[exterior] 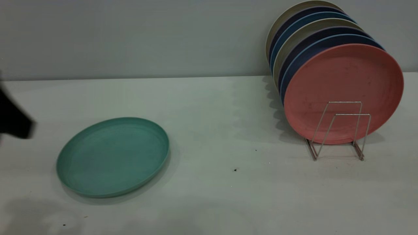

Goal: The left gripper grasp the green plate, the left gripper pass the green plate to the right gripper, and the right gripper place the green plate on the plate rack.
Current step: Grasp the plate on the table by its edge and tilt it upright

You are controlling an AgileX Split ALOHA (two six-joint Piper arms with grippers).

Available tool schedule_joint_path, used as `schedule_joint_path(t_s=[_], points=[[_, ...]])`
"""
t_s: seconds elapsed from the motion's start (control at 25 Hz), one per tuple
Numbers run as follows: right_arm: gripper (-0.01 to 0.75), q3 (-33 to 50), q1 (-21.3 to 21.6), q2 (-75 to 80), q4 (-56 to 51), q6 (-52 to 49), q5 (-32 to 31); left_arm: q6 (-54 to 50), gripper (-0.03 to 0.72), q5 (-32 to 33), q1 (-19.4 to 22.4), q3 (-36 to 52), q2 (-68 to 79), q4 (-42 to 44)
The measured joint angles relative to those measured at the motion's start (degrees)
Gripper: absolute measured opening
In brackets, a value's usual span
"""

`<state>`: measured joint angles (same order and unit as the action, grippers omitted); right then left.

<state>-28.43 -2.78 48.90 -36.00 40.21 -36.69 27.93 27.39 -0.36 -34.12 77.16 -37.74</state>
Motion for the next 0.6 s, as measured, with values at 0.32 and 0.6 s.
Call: schedule_joint_path(t_s=[0.32,0.6], points=[[0.412,0.00,0.00,12.90,-13.14,13.54,6.36,26.20,0.563,-2.00,7.65,-8.17,26.86,-28.94],[0.413,0.00,0.00,15.43,-14.76,15.29,8.12,36.53,0.563,-3.25,13.98,-8.47,36.09,-40.30]])
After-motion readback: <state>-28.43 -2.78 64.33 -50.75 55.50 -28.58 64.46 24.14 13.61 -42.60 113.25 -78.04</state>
